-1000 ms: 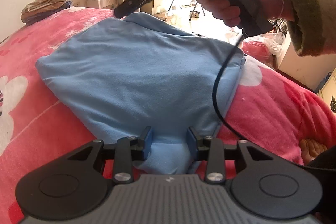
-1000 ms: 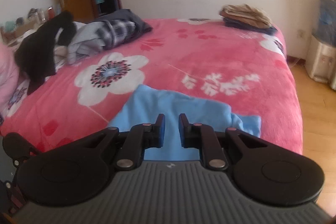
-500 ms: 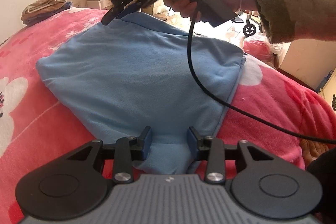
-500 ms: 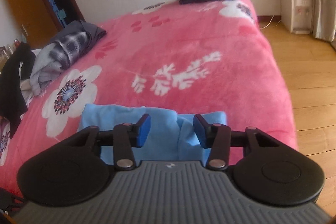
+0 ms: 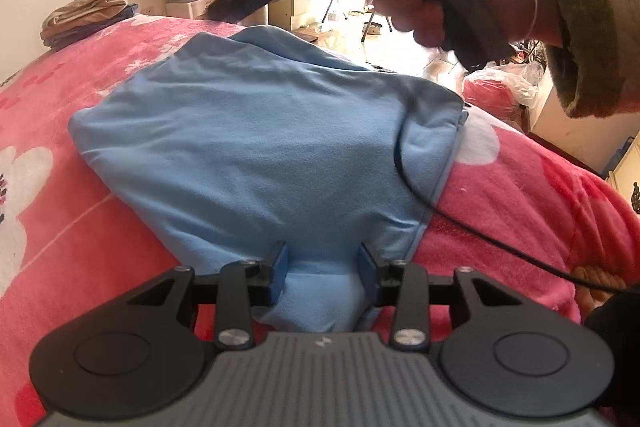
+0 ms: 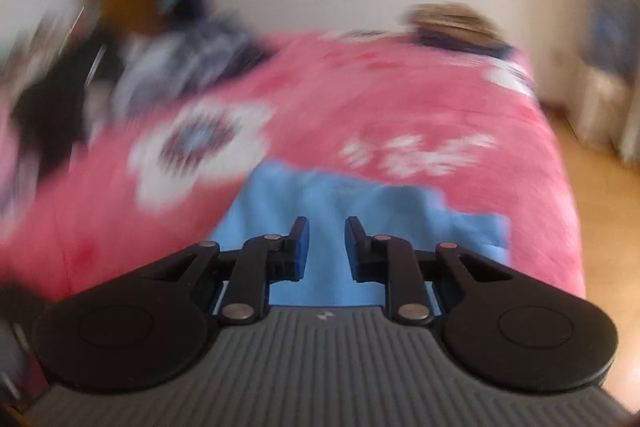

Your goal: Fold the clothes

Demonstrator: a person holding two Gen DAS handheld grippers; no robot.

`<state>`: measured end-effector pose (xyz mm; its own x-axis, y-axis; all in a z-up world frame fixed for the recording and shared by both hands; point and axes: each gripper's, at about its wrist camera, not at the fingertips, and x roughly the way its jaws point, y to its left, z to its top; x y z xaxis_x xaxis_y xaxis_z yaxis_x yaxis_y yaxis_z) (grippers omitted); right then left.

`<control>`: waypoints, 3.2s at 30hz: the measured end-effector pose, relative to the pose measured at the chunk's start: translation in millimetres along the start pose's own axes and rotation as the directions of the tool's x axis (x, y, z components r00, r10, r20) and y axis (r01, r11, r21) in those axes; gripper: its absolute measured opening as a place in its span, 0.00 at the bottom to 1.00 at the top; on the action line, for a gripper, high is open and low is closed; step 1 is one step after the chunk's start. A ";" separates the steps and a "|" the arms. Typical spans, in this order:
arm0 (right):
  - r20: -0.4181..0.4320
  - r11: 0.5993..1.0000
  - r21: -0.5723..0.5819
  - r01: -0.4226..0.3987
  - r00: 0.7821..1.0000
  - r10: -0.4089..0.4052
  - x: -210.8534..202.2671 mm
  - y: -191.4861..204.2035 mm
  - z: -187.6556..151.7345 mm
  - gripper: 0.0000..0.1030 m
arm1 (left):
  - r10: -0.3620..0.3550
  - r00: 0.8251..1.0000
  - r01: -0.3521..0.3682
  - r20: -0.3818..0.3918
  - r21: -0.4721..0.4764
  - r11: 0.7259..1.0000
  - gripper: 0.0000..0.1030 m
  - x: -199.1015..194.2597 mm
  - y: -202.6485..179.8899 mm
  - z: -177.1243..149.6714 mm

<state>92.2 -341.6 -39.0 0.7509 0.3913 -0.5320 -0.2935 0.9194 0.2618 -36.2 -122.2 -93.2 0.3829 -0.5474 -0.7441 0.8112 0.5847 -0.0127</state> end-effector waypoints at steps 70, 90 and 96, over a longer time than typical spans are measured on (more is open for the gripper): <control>0.020 0.777 0.626 -0.072 0.997 0.076 53.2 -126.0 -0.2 0.23 | 0.018 1.000 -0.018 -0.006 0.023 1.000 0.41 -0.5 -4.9 0.6; 0.060 0.984 0.162 -0.076 0.996 0.068 19.7 -74.7 29.0 0.30 | 0.017 1.000 -0.017 -0.008 0.031 0.999 0.42 -0.1 -5.7 1.5; -0.051 0.815 -0.577 -0.048 0.998 0.023 9.6 39.4 6.5 0.54 | 0.018 1.000 -0.018 -0.007 0.031 0.999 0.42 -0.1 -5.3 1.3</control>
<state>91.6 -301.9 -28.6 0.7129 0.4134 -0.5664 -0.6167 0.7542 -0.2256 -40.0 -125.9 -92.2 0.3942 -0.5325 -0.7490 0.8175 0.5755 0.0212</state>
